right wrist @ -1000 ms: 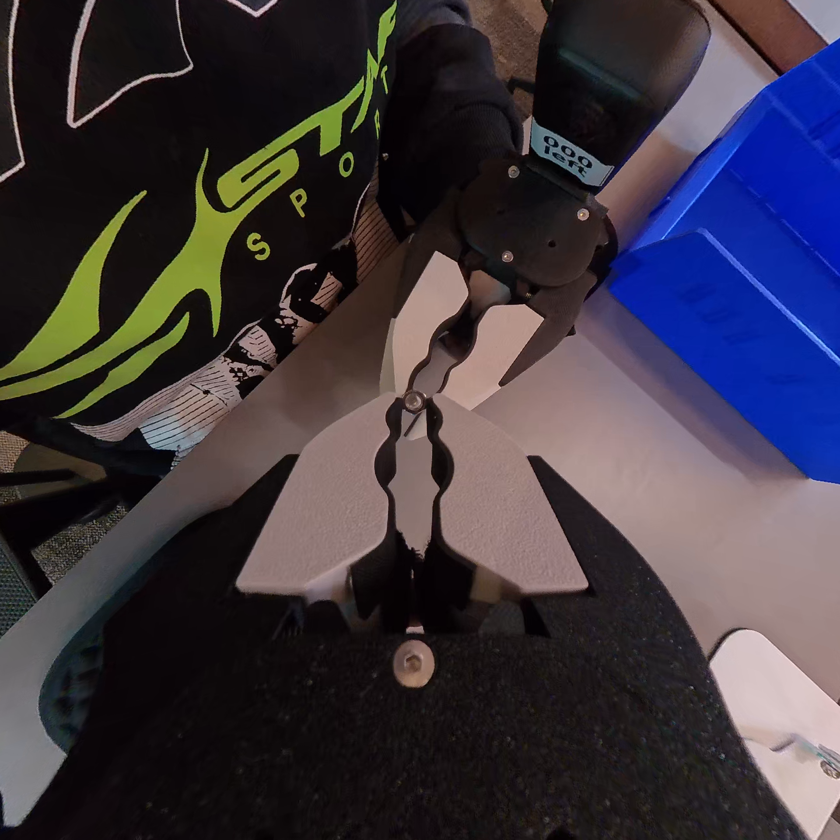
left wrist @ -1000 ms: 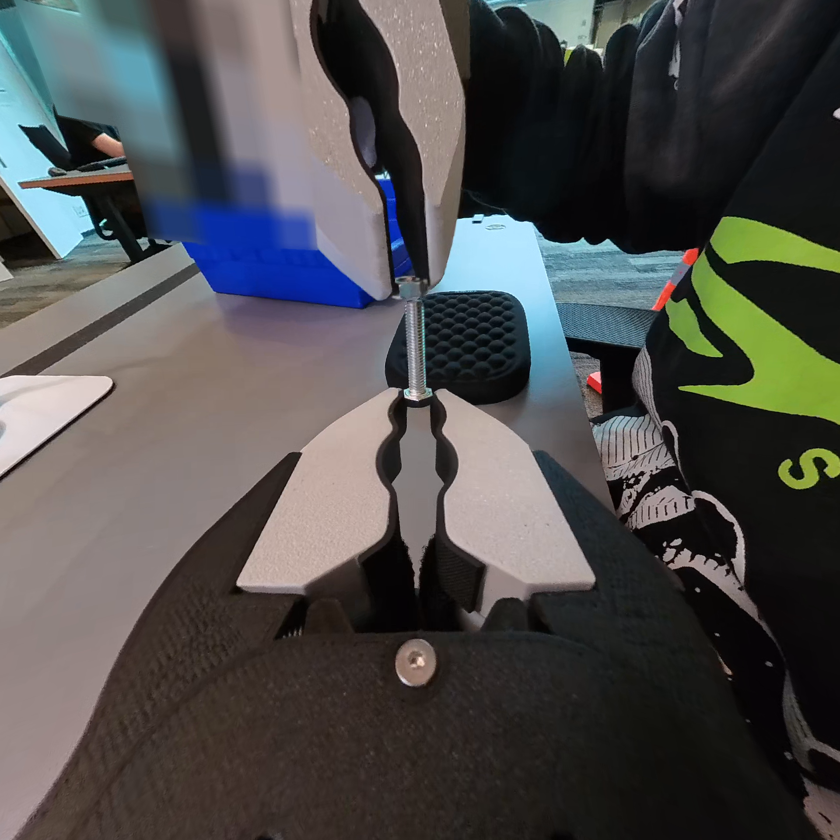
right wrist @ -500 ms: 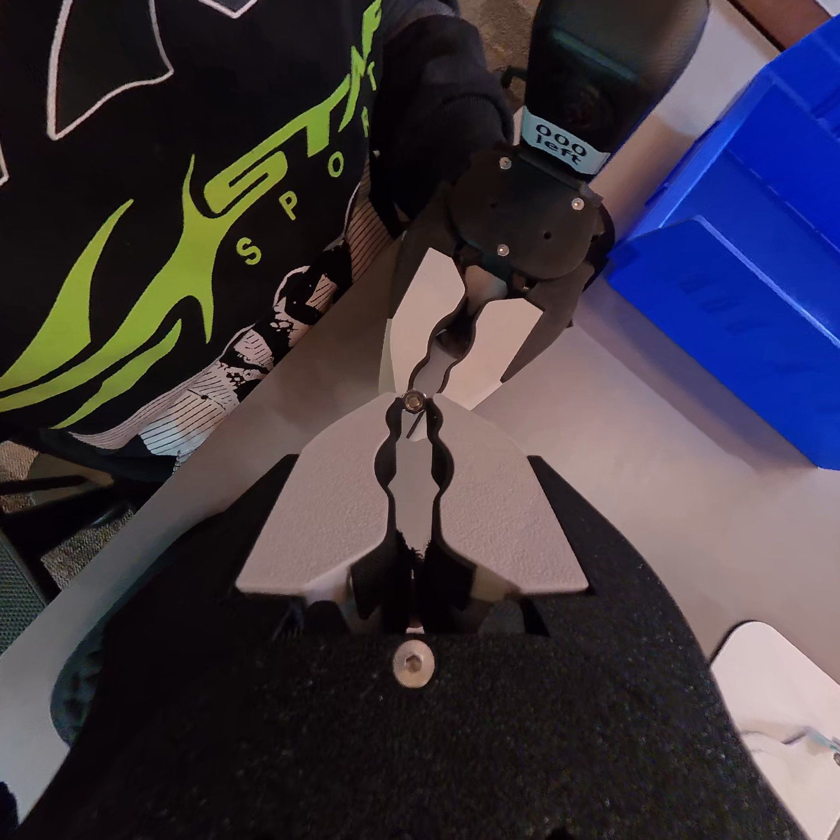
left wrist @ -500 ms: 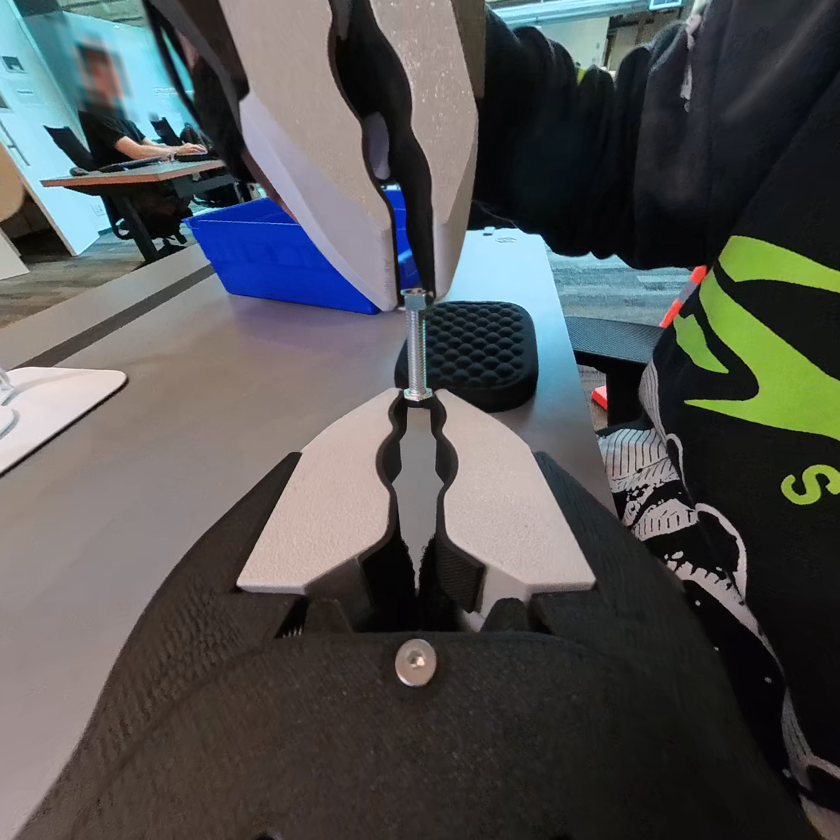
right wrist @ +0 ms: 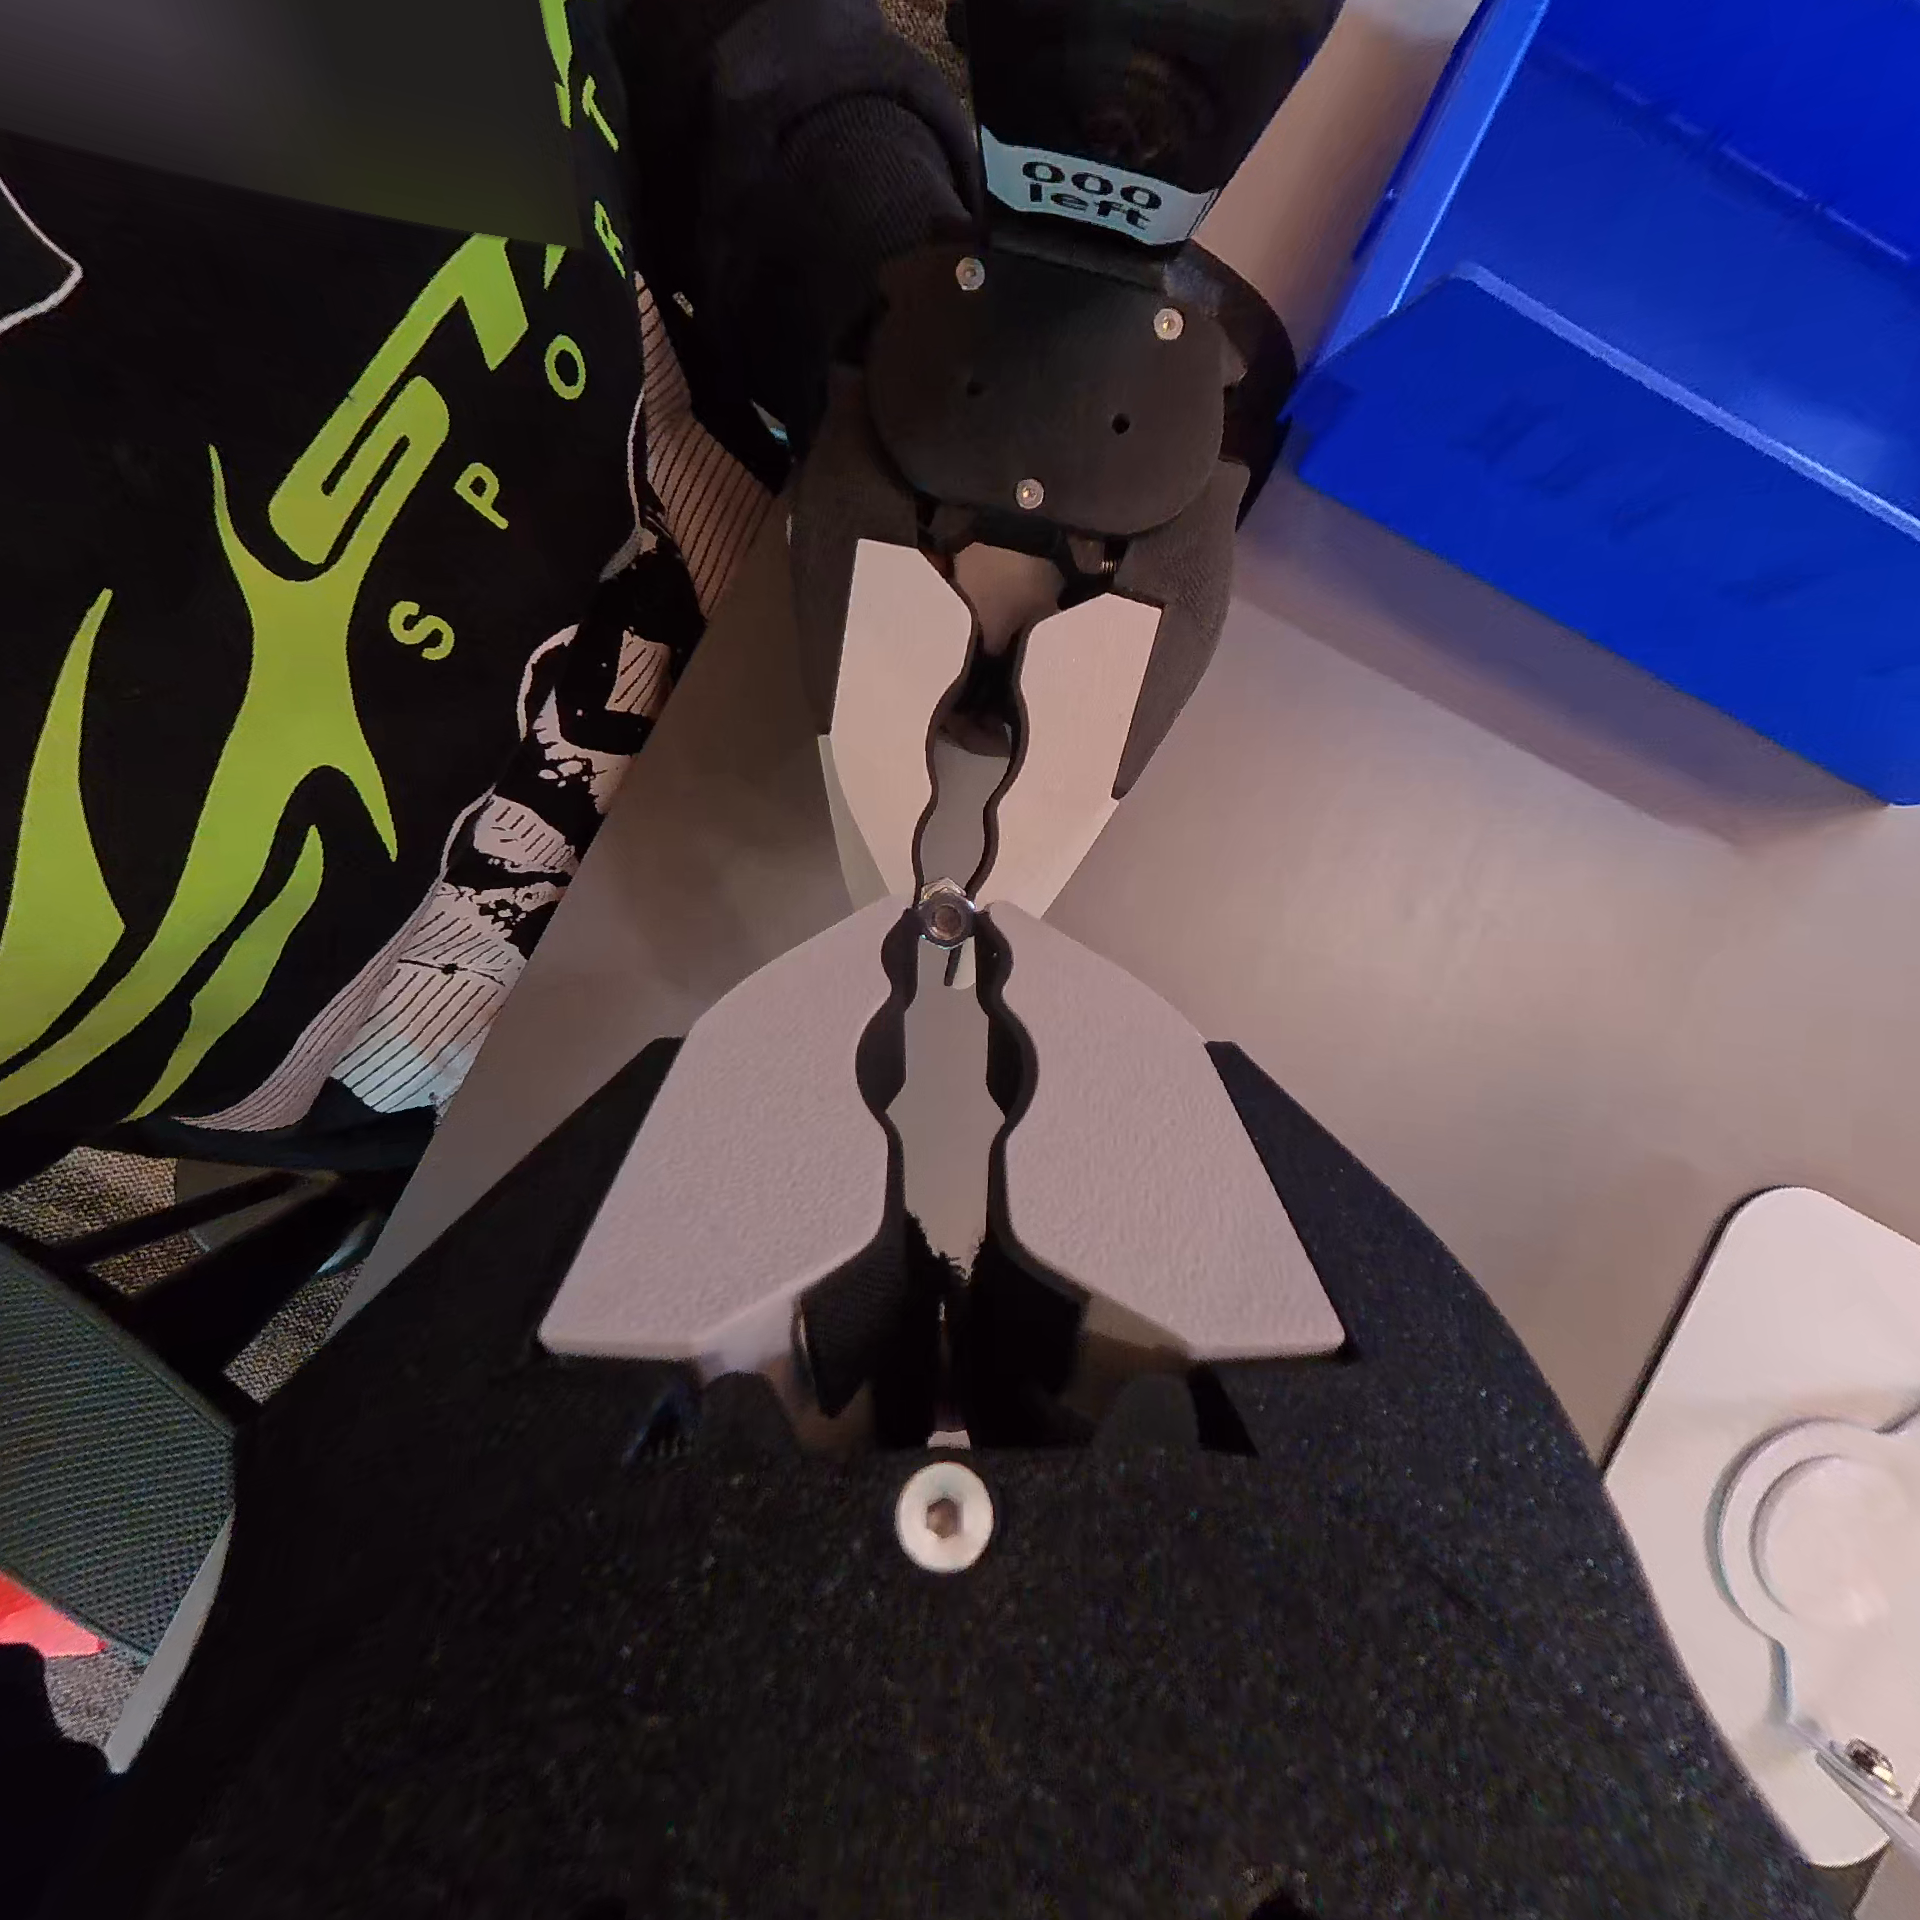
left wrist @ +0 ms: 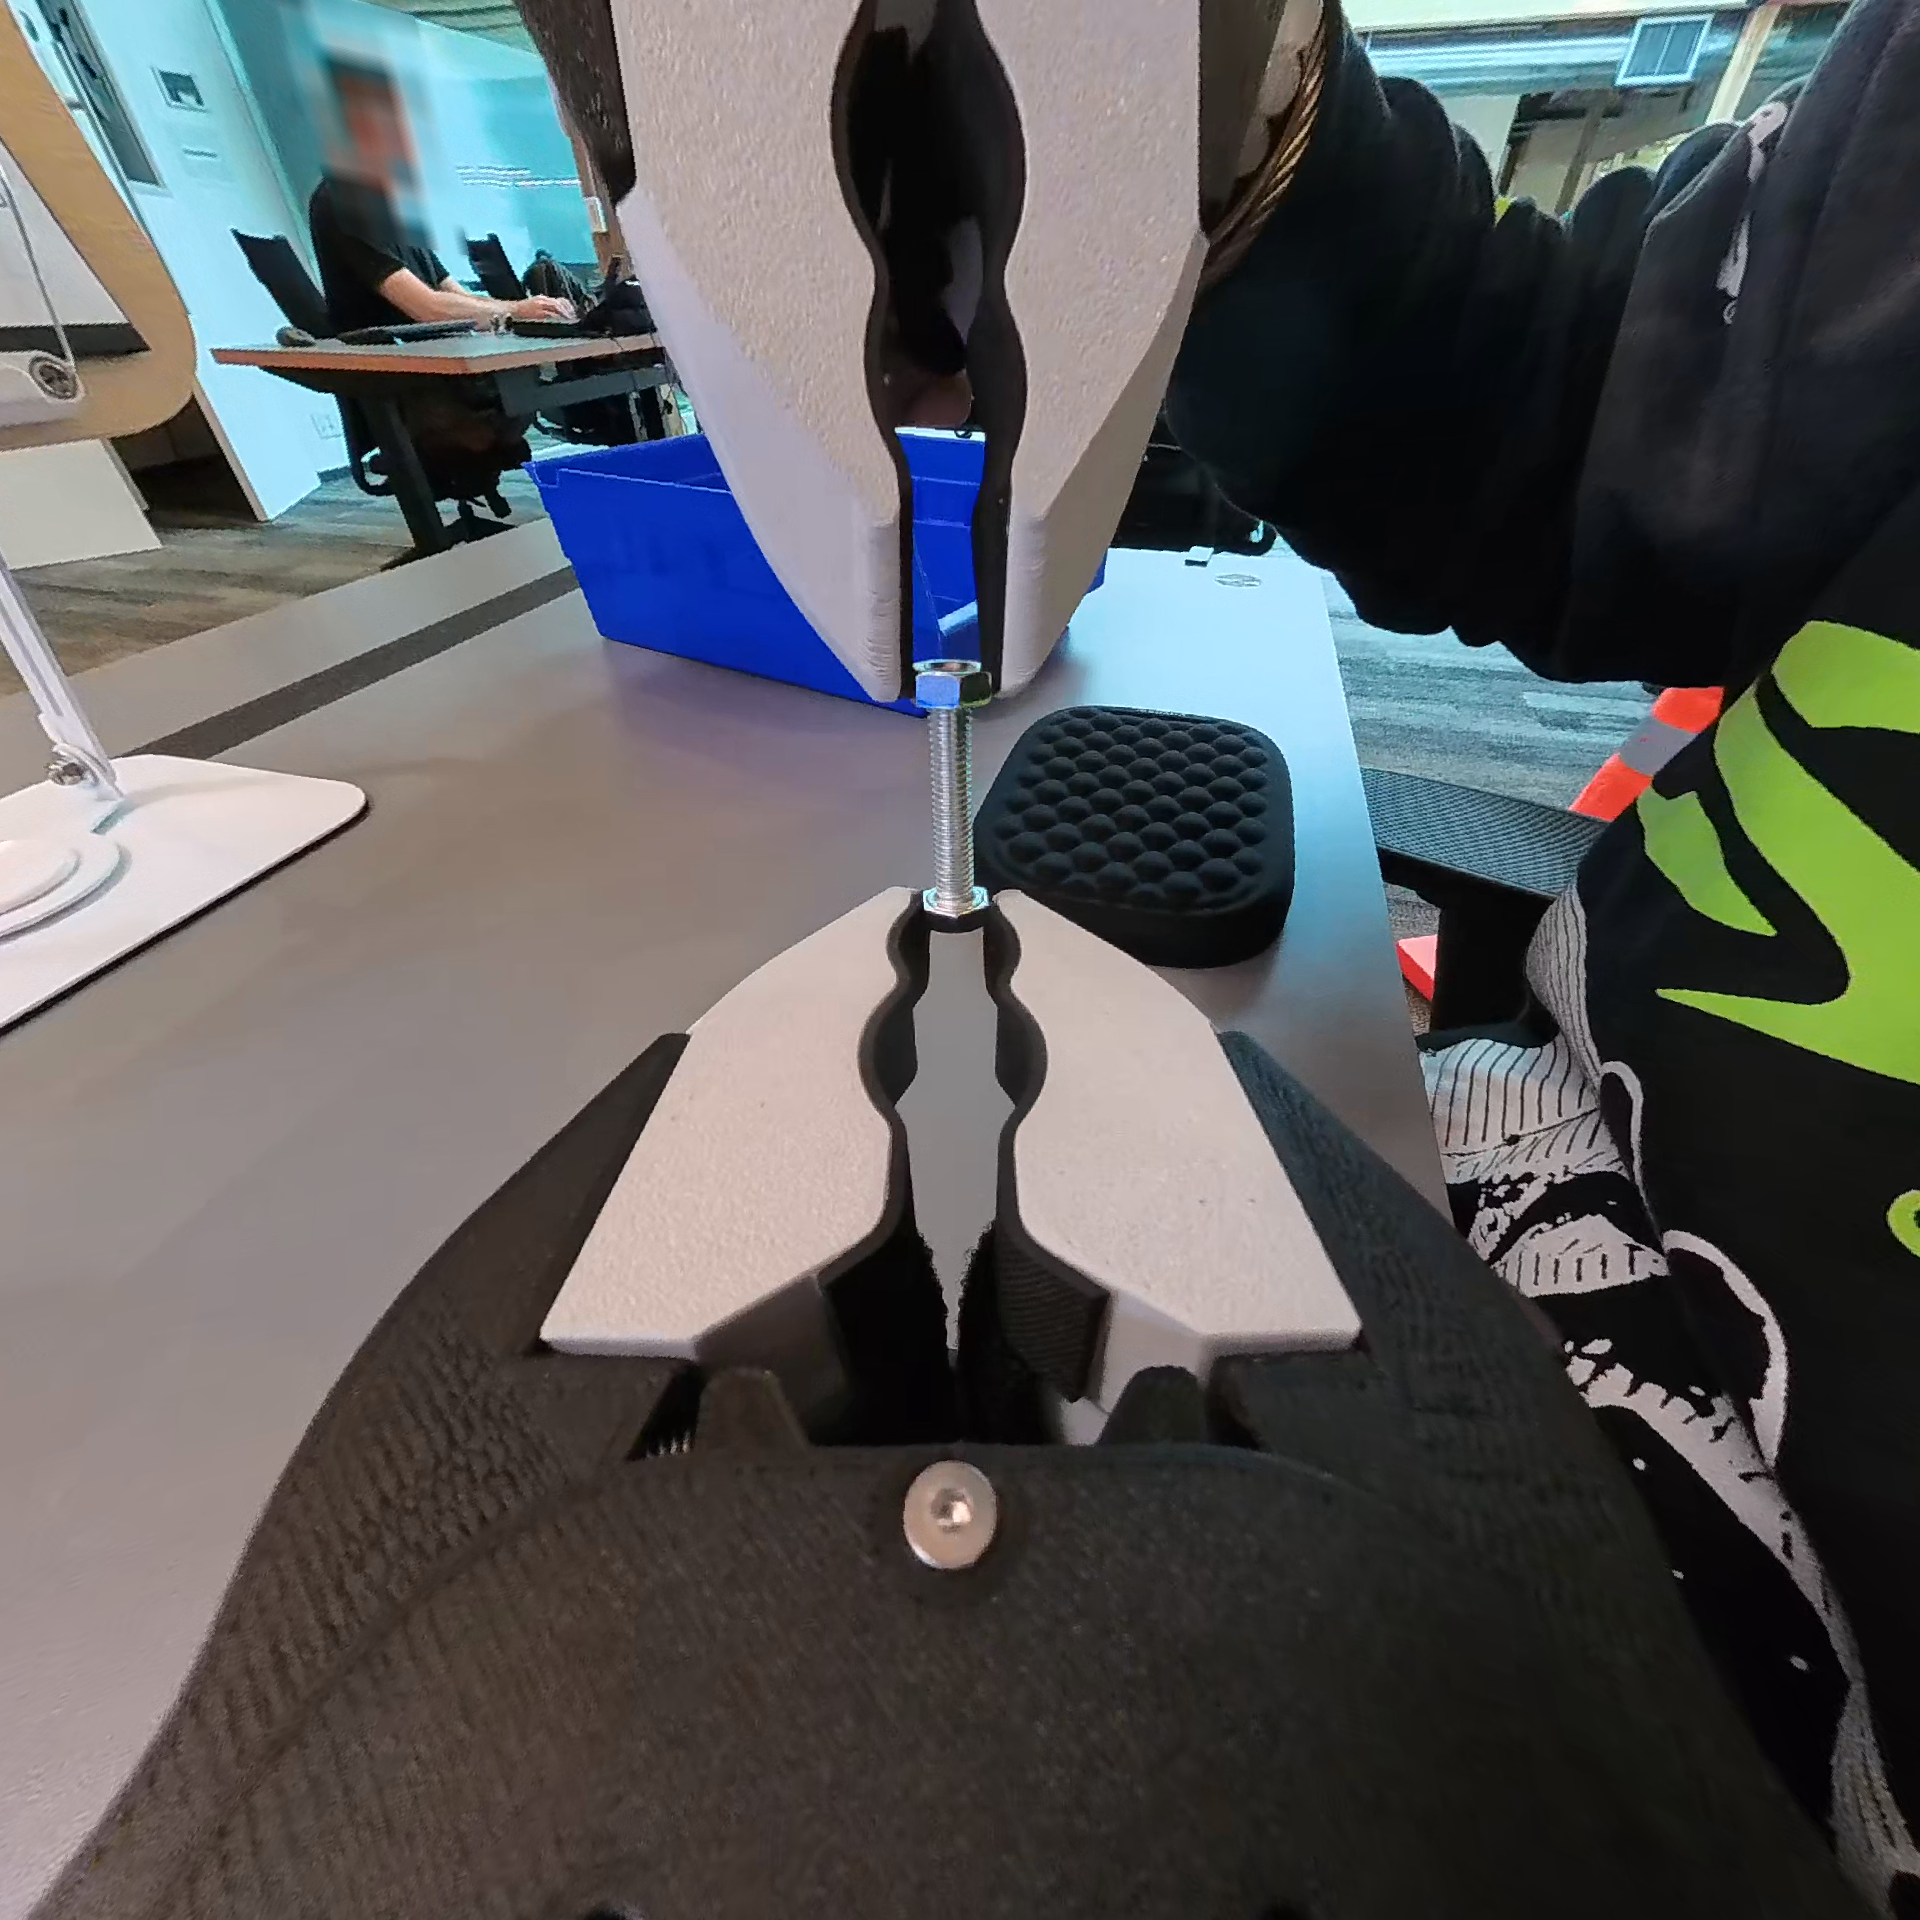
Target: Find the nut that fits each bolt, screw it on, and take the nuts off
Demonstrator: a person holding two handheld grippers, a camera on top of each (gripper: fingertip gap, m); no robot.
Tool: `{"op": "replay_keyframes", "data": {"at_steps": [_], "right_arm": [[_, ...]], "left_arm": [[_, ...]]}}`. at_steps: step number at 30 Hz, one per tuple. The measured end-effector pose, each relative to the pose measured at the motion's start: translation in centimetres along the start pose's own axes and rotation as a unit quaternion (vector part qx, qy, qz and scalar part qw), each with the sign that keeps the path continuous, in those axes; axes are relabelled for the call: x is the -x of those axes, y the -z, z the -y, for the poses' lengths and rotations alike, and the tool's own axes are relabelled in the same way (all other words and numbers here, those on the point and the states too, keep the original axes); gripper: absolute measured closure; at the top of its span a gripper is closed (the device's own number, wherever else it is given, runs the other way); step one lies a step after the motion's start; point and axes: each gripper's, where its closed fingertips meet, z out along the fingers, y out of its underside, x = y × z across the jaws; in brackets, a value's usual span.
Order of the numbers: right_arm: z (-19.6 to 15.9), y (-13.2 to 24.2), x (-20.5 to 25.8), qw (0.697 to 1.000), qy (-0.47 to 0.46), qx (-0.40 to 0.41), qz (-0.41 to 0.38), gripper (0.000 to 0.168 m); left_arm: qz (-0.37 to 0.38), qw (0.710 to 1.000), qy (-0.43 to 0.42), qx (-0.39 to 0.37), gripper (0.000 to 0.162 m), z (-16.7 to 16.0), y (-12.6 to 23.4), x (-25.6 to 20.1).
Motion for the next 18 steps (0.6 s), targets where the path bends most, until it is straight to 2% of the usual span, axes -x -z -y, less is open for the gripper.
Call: {"op": "replay_keyframes", "data": {"at_steps": [7, 15, 18], "right_arm": [[-0.04, -0.22, 0.01, 1.000, -0.002, 0.002, 0.003, 0.155], [0.45, -0.05, -0.28, 0.999, -0.009, -0.033, -0.003, 0.148], [0.46, 0.05, -0.65, 0.998, -0.023, -0.054, -0.022, 0.133]], "left_arm": [[-0.001, 1.000, 0.004, -0.004, 0.152, 0.12, 0.07, 0.07], [0.001, 1.000, 0.007, -0.011, 0.152, 0.27, 0.20, 0.19], [0.003, 1.000, 0.010, -0.015, 0.152, 0.37, 0.26, 0.31]]}}
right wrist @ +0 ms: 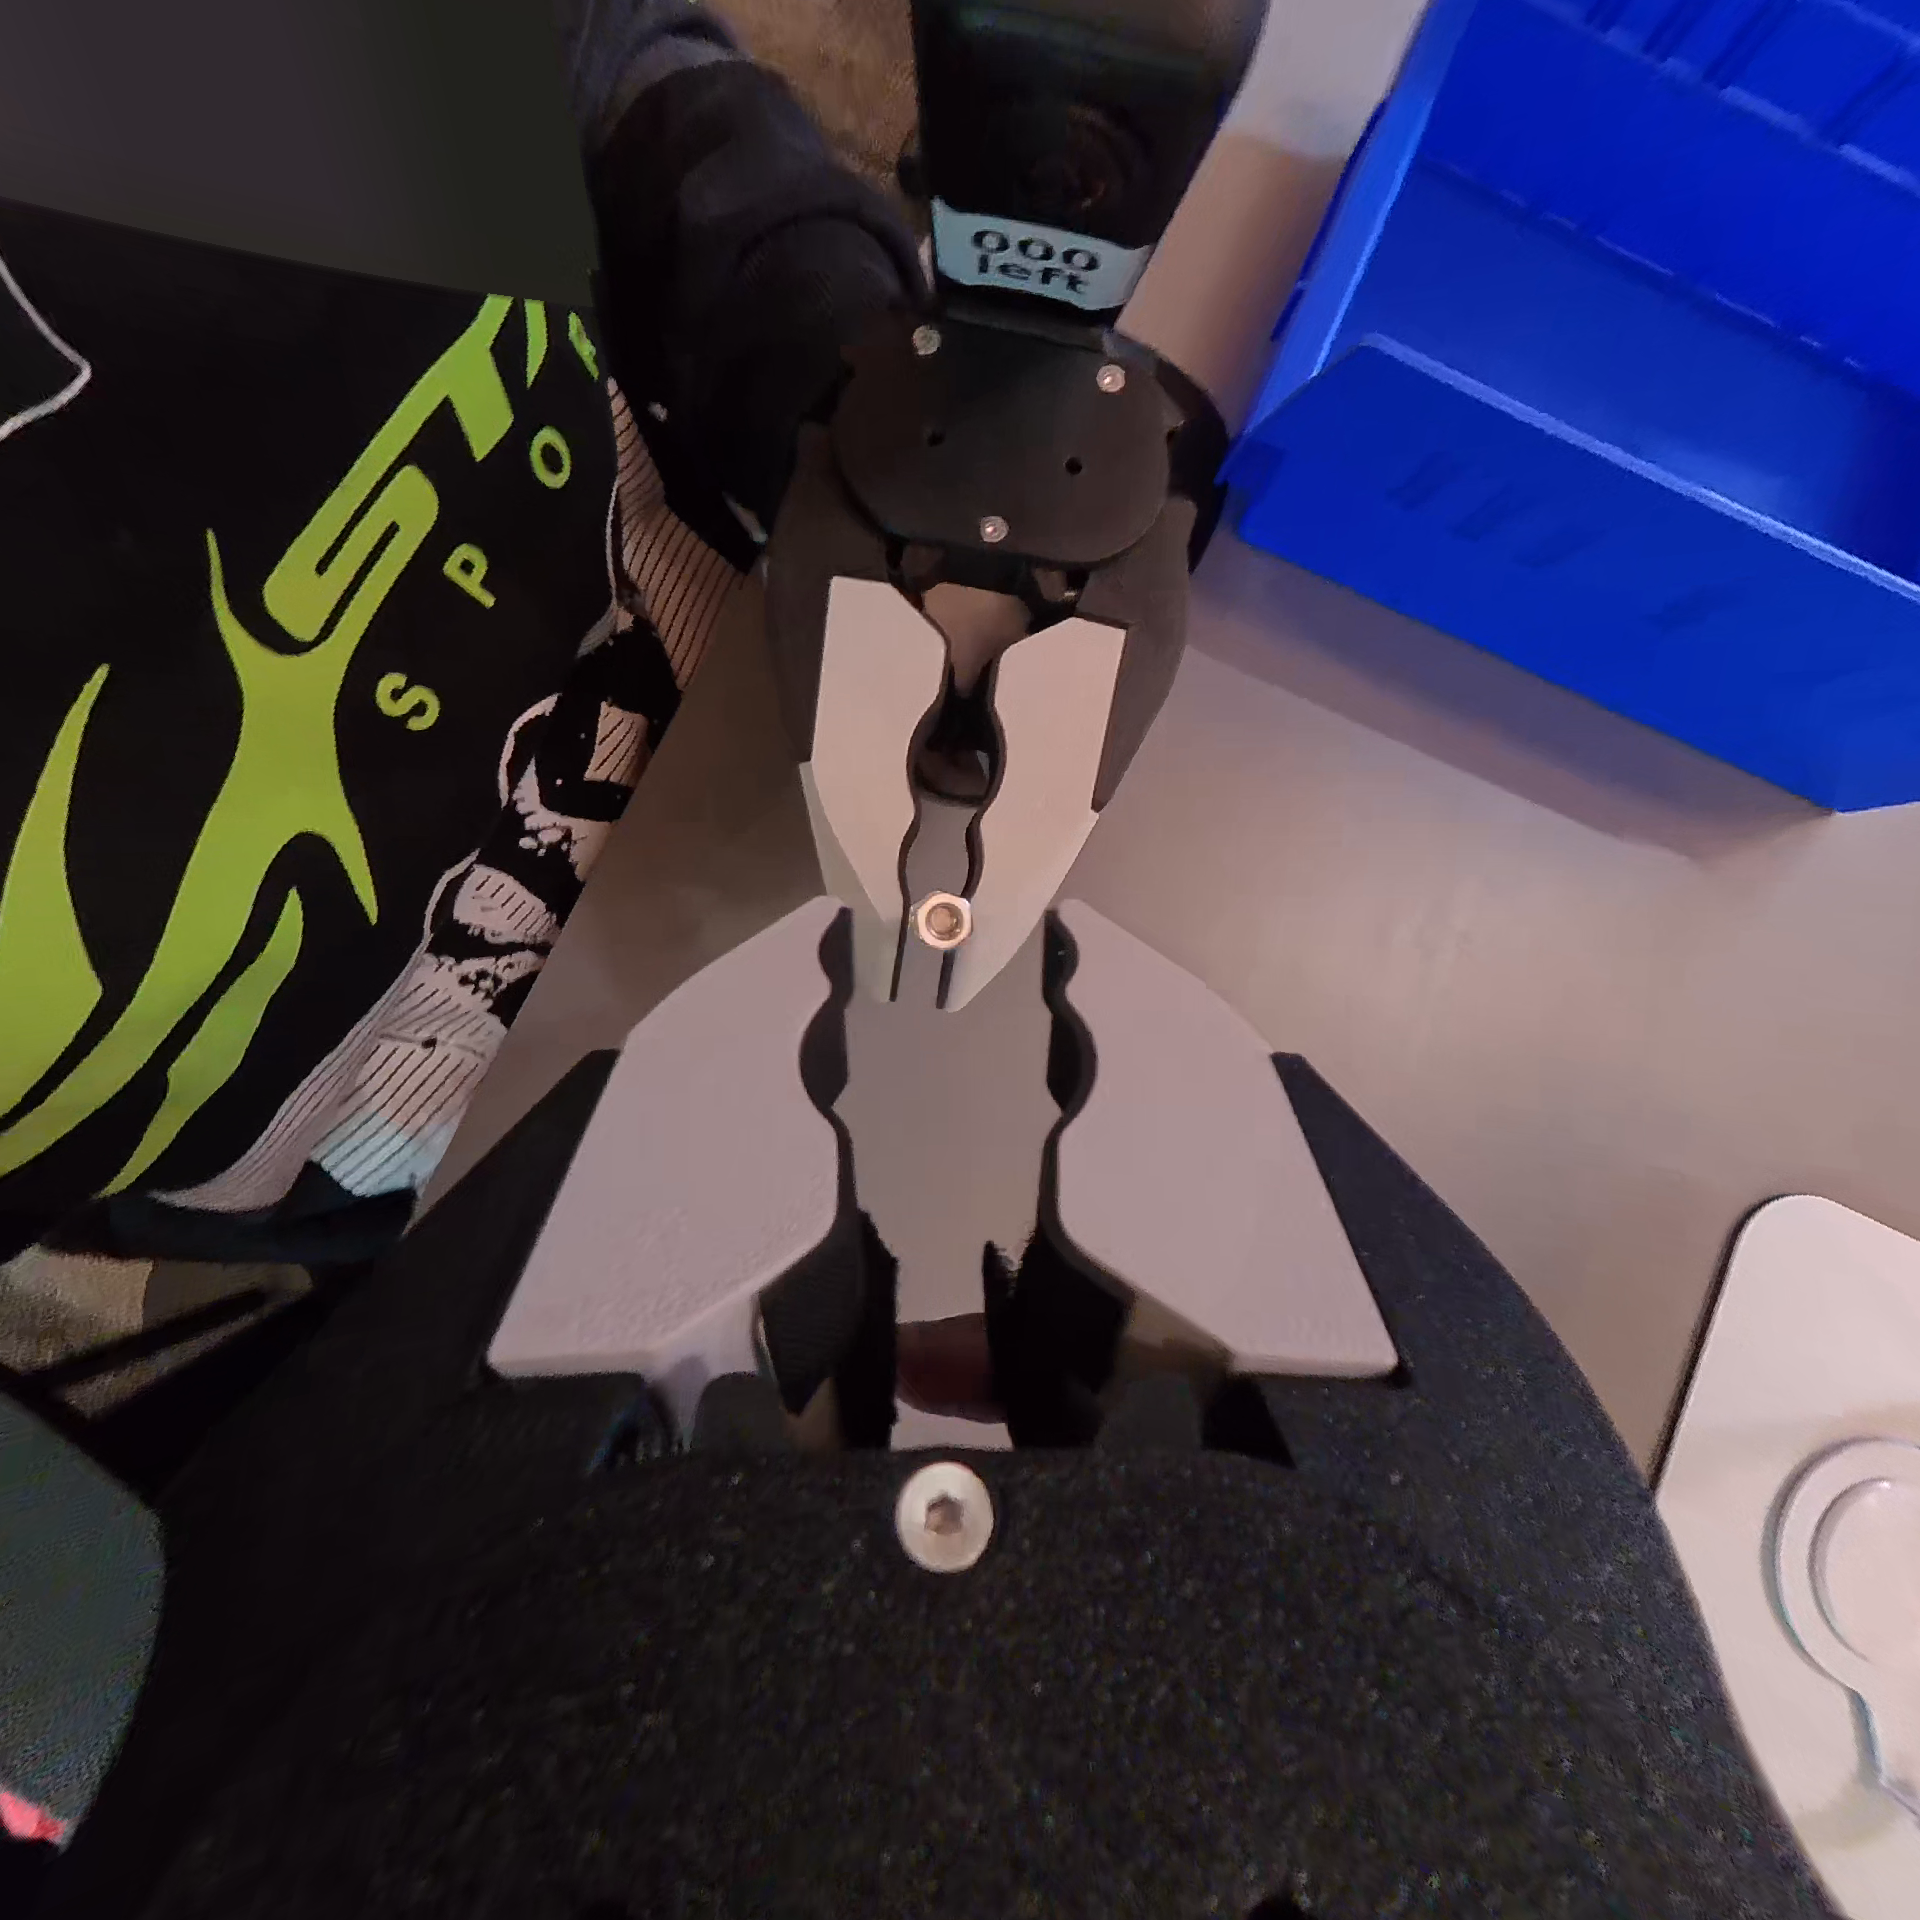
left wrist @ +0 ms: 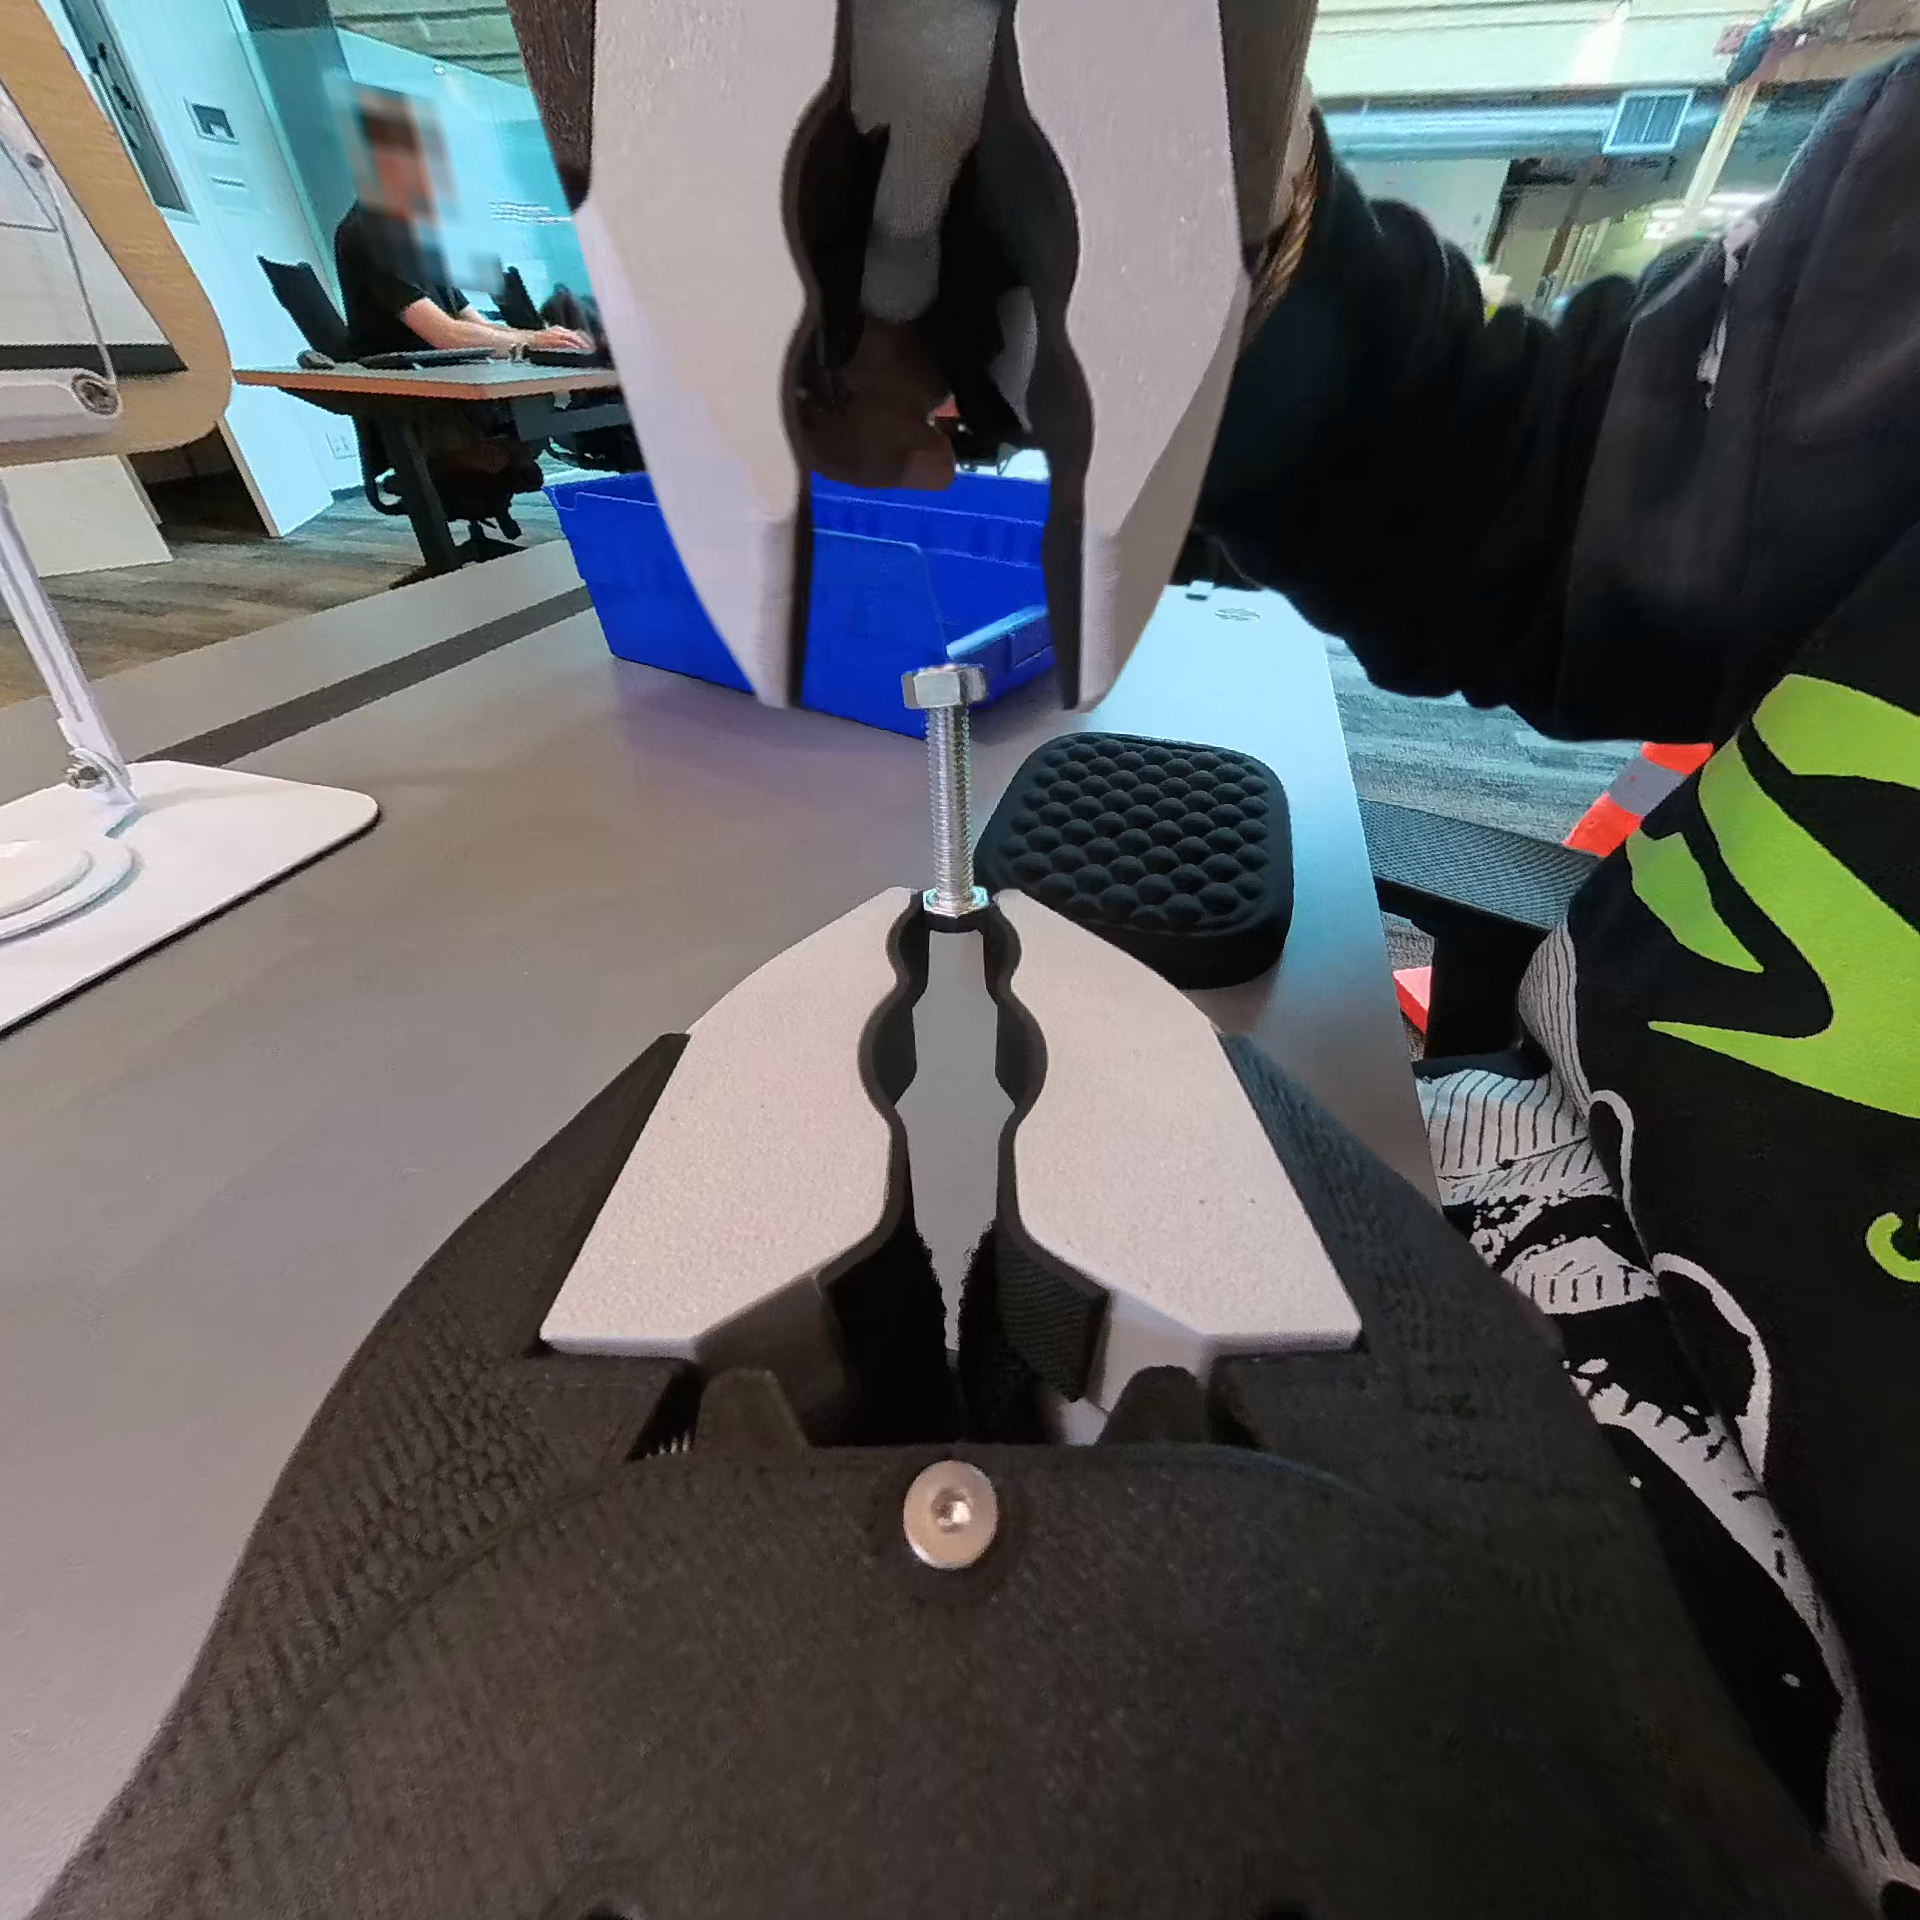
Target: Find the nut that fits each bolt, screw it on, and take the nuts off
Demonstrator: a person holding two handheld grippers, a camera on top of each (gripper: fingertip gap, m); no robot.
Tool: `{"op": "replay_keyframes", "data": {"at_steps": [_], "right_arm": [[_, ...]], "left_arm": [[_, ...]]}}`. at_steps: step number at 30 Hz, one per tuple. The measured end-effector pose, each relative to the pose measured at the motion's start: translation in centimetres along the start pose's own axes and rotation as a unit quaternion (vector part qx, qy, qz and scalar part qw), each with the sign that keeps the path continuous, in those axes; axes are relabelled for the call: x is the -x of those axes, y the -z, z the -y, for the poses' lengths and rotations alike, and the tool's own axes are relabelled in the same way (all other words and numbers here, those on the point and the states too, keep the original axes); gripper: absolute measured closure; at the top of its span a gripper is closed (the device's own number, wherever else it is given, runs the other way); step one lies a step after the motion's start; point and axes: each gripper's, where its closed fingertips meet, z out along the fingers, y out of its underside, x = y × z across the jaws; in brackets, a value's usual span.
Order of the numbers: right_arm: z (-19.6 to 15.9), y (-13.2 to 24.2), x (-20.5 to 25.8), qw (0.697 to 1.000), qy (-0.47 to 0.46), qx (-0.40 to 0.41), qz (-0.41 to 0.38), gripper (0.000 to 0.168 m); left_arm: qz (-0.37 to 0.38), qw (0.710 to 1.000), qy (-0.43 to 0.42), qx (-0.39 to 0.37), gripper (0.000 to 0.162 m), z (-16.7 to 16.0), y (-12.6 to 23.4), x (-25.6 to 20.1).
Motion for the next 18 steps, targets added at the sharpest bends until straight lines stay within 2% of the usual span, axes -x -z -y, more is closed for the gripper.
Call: {"op": "replay_keyframes", "data": {"at_steps": [2, 4, 7, 10, 14, 18], "right_arm": [[0.7, 0.2, -0.3, 0.998, -0.026, -0.059, -0.021, 0.121], [1.6, 0.6, -0.7, 0.985, -0.063, -0.153, -0.050, 0.107], [2.0, 1.1, -0.9, 0.944, -0.130, -0.291, -0.079, 0.099], [1.9, 1.1, -0.7, 0.897, -0.179, -0.392, -0.094, 0.099], [2.0, 0.9, -0.2, 0.866, -0.195, -0.449, -0.107, 0.105], [2.2, 0.5, 0.3, 0.865, -0.193, -0.453, -0.099, 0.107]], "left_arm": [[0.004, 1.000, 0.003, -0.005, 0.152, 0.1, 0.1, 0.2], [0.006, 1.000, 0.007, -0.012, 0.152, 0.3, 0.2, 0.3], [0.010, 1.000, 0.013, -0.021, 0.152, 0.5, 0.3, 0.5], [0.014, 0.999, 0.013, -0.025, 0.152, 0.6, 0.4, 0.6], [0.018, 0.999, 0.016, -0.029, 0.152, 0.7, 0.5, 0.8], [0.019, 0.999, 0.016, -0.029, 0.152, 0.7, 0.5, 0.8]]}}
